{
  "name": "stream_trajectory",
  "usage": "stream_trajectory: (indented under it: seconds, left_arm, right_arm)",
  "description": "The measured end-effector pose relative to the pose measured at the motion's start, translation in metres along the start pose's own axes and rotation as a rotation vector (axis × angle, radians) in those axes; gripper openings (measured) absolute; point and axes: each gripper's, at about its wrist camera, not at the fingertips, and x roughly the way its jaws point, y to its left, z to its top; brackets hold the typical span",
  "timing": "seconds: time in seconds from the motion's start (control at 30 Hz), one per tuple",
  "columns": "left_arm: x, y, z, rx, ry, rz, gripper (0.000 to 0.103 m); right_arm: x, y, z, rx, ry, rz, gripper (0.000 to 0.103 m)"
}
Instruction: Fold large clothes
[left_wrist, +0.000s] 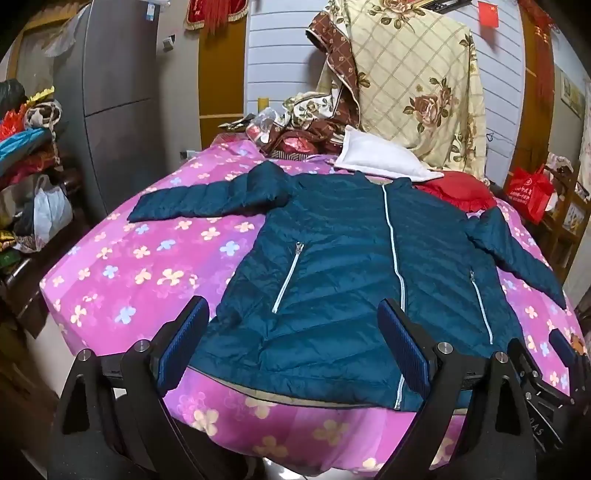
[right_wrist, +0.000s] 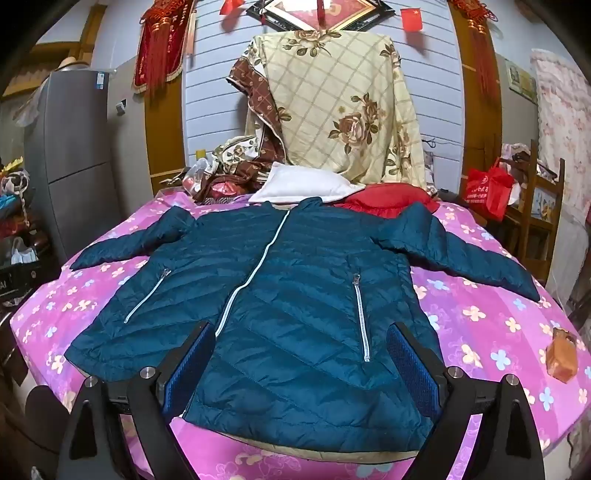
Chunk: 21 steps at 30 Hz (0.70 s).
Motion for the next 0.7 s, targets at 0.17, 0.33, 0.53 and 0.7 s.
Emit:
stream_trajectory:
  seconds: [0.17,0.33,0.53,0.7]
  left_arm:
    - [0.005,0.003,-0.001,-0.015,0.055,-0.042,0.086]
    - [0.011,0.011,0.000,-0.009,0.060,-0.029,0.086]
    - [0.018,0.003,-0.005,0.019,0.066,-0.001,0.086]
    - [0.023,0.010,-0.007,-0.051,0.111,-0.066,0.086]
  right_arm:
    - [0.001,0.000,0.000,0.000,-0.010,0.004,0.092]
    - [0.004,0.000,0.000,0.000,-0.001,0.000,0.092]
    - [0.001,0.001,0.000,-0.002,-0.002,-0.001,0.092]
    - [0.000,-0.001,-0.001,0.003,0.002,0.000,0.092]
